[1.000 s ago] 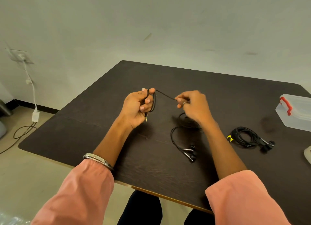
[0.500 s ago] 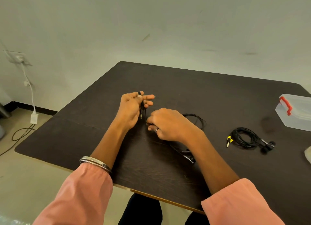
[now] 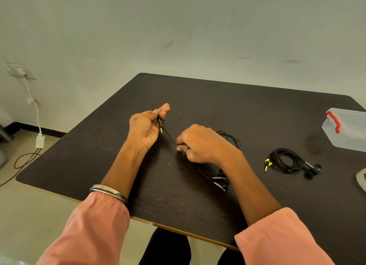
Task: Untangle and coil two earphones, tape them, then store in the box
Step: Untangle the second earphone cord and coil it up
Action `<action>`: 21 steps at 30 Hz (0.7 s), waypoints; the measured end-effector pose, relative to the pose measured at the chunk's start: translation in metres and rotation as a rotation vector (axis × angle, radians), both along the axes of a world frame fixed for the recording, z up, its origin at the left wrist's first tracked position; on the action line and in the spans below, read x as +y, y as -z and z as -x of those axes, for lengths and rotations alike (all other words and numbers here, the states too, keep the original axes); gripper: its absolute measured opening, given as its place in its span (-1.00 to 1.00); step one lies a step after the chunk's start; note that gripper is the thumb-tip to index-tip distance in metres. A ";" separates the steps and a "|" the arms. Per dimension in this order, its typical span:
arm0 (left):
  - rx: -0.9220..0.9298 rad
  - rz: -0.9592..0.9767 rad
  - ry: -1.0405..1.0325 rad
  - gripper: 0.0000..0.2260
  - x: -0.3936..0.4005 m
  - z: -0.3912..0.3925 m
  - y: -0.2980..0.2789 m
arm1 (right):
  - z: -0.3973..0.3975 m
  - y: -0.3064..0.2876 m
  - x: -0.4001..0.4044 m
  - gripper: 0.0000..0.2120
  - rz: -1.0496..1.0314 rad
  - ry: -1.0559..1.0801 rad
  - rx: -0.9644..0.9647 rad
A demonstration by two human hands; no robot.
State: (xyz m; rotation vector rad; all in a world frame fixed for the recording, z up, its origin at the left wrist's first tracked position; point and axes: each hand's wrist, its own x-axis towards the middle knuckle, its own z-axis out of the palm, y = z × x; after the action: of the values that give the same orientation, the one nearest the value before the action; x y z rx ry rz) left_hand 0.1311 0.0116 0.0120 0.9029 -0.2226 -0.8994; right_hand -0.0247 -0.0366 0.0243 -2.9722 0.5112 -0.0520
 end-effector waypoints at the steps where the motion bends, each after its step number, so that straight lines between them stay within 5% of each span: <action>1: -0.011 -0.009 -0.009 -0.81 0.000 0.000 0.000 | 0.000 0.000 0.001 -0.86 -0.020 -0.007 -0.007; 6: -0.128 -0.079 0.010 -0.84 -0.002 0.005 0.002 | 0.003 -0.004 -0.001 -0.82 -0.019 0.012 -0.117; 14: 0.017 -0.022 -0.011 -0.82 0.002 -0.003 0.001 | 0.011 -0.005 -0.008 -0.83 -0.050 0.064 -0.101; 21: -0.468 -0.128 0.123 -0.85 -0.002 0.010 0.006 | 0.010 -0.005 -0.008 -0.81 -0.025 0.027 -0.180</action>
State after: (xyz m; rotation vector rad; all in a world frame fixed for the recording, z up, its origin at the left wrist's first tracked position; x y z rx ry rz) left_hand 0.1207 0.0099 0.0058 1.2239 -0.6344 -0.8109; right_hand -0.0349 -0.0443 0.0294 -2.8985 0.5249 -0.3102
